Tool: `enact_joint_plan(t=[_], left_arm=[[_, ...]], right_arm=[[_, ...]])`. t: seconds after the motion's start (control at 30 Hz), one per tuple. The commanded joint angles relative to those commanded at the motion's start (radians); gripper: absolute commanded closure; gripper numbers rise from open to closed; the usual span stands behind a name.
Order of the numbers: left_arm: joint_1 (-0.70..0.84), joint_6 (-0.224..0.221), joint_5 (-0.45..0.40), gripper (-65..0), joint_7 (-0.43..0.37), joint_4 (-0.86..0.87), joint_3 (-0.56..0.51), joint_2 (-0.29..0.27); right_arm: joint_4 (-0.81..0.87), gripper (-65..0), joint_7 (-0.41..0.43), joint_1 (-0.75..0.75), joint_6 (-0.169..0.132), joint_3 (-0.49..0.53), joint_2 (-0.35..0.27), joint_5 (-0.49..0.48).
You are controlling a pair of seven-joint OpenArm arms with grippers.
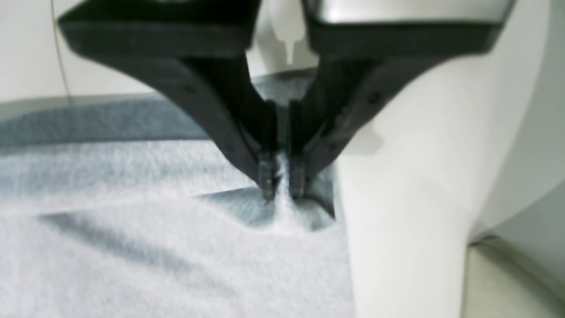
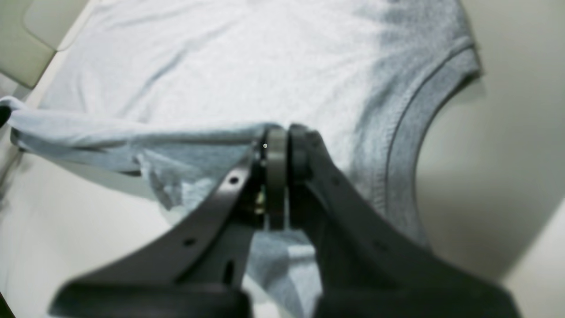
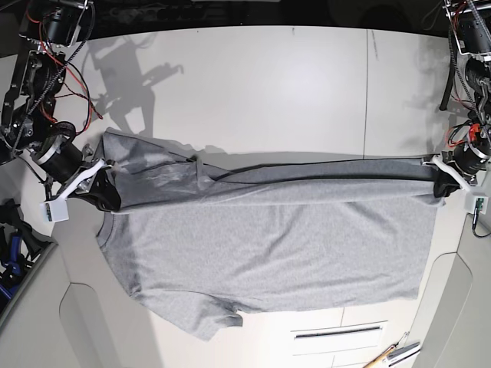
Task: Fold the T-shirt properly
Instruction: 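Grasp the shirt edge with both grippers and pull it taut, folding inward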
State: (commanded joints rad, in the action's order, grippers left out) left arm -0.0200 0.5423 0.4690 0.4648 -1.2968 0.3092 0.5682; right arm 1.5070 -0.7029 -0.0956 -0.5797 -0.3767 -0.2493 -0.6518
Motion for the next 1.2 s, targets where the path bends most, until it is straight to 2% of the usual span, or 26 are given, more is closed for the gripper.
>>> enact_joint_plan(t=[0.03,0.13,0.17,0.2,0.23,0.27,0.3,0.37,0.4,0.53,0.6,0.67,0.77,0.9,0.97,1.07,1.2], left_arm=[[-0.014,0.000,-0.012,-0.5,-0.015,0.022,-0.018,0.000],[-0.047,-0.001,-0.051,-11.9,-0.050,0.080,-0.042,0.000],[-0.053,-0.002,-0.051,-16.4,-0.050,0.091,-0.042,0.000],[-0.058,-0.009,-0.051,-21.7,-0.050,0.095,-0.042,0.000],[-0.058,-0.008,-0.050,-27.3,-0.047,0.093,-0.041,0.001],[-0.060,-0.008,-0.042,-31.4,-0.017,0.089,-0.041,0.001],[-0.063,-0.007,-0.031,-32.1,0.040,0.085,-0.041,0.000],[-0.063,0.018,0.039,-32.0,0.188,0.063,-0.041,0.000],[-0.061,0.033,0.080,-32.0,0.237,0.050,-0.040,0.000],[-0.055,0.047,0.171,-32.0,0.277,0.036,0.057,0.003],[-0.054,0.057,0.254,-32.0,0.331,0.037,0.129,0.002],[-0.053,0.057,0.299,-32.0,0.390,0.037,0.175,-0.001],[-0.031,0.052,0.298,-32.1,0.375,0.042,0.189,-0.002],[-0.010,0.053,0.292,-42.2,0.343,0.095,0.188,-0.020],[-0.011,0.053,0.298,-42.3,0.311,0.124,0.187,-0.023],[-0.011,0.053,0.300,-42.3,0.279,0.139,0.187,-0.029],[-0.014,0.053,0.289,-43.7,0.257,0.150,0.187,-0.056]], right_arm=[[-0.018,0.0,0.000,-0.014,0.000,0.010,0.000,0.006],[-0.047,0.0,-0.006,-0.043,0.004,0.024,0.000,0.051],[-0.047,-7.3,-0.016,-0.050,0.014,0.023,0.000,0.060],[-0.047,-17.3,-0.036,-0.059,0.025,0.016,0.000,0.062],[-0.044,-25.3,-0.051,-0.065,0.026,0.004,0.000,0.059],[-0.033,-30.0,-0.054,-0.064,0.026,-0.010,0.000,0.051],[-0.018,-31.0,-0.056,-0.061,0.026,-0.029,0.000,0.045],[0.019,-31.0,-0.091,-0.053,0.026,-0.089,0.000,0.044],[0.035,-31.0,-0.122,-0.053,0.026,-0.125,-0.001,0.042],[0.053,-31.0,-0.177,-0.001,0.026,-0.248,-0.018,-0.007],[0.053,-31.0,-0.176,0.065,0.026,-0.292,-0.028,-0.011],[0.052,-31.0,-0.166,0.136,0.026,-0.323,-0.031,-0.027],[0.038,-31.0,-0.121,0.215,0.027,-0.316,-0.030,-0.043],[-0.068,-31.0,-0.027,0.251,0.060,-0.251,-0.029,-0.045],[-0.138,-31.0,-0.002,0.234,0.057,-0.221,-0.021,-0.049],[-0.192,-31.0,-0.005,0.208,0.028,-0.211,0.018,-0.094],[-0.193,-31.0,-0.005,0.180,0.025,-0.185,0.069,-0.108]])
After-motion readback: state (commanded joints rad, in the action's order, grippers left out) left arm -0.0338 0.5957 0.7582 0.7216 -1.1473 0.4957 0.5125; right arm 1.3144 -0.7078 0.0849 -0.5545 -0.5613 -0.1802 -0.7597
